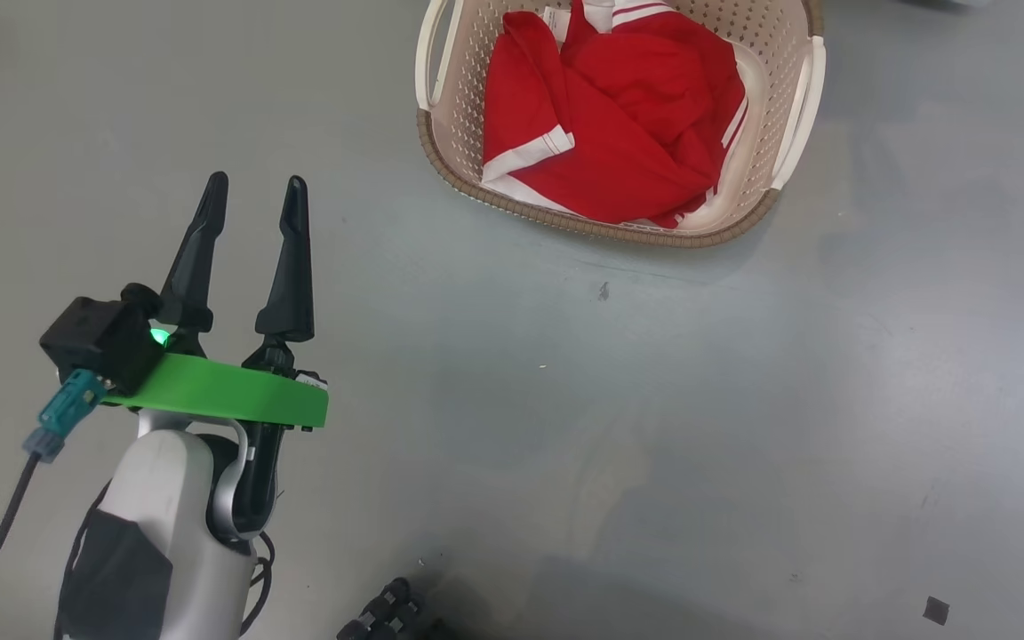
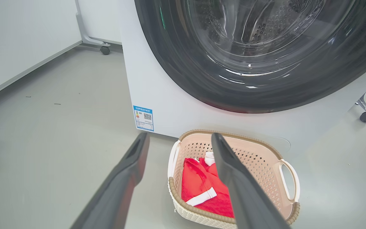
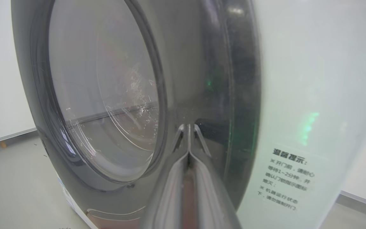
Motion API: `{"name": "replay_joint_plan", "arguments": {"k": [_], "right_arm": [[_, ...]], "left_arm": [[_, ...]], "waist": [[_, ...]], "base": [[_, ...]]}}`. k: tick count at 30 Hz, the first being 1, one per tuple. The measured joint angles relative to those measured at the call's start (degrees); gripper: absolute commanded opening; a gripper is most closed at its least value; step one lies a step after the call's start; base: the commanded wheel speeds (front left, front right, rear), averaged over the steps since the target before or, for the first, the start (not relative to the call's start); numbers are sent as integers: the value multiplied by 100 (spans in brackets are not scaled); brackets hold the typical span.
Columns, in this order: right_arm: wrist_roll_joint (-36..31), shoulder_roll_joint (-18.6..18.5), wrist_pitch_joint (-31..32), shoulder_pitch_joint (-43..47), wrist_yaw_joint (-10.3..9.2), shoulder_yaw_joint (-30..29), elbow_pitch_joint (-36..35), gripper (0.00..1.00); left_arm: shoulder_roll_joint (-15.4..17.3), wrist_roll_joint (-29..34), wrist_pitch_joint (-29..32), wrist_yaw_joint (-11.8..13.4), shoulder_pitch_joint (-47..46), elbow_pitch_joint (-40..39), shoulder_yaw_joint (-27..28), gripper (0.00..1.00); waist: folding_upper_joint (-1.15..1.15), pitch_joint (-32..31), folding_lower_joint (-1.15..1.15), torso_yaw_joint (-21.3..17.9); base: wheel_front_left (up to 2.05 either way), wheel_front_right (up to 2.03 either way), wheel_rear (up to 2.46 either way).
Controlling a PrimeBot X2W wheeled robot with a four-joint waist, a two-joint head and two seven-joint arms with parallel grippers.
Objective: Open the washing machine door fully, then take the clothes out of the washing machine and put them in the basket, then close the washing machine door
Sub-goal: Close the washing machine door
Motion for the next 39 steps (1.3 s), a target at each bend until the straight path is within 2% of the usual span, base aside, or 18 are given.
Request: {"name": "replay_joint_plan", "arguments": {"k": [6,16,25,29,39], "right_arm": [[1,56,-70,-40,-66,-35,52,0],[2,90,-146,-12,-67,-31,316,0],[12,15,-196,628,-70,-16,552,0],[12,119,-213,921,9,119,587,0],[137,485,-246,1489,13,146,483,0]], "left_arm": [[-18,0,0,-3,-36,26,41,100],[-44,7,0,-5,-50,186,55,100],[-53,110,0,-25,-68,321,77,100],[-53,175,0,-30,-66,391,87,100],[-27,326,0,-31,-27,494,213,100]], "waist": [[0,26,0,23],[0,-74,0,-6],[0,-418,0,-36],[0,-637,0,-75],[0,-1239,0,-316]], "base": [[0,0,0],[0,0,0],[0,0,0],[0,0,0],[0,0,0]]}}
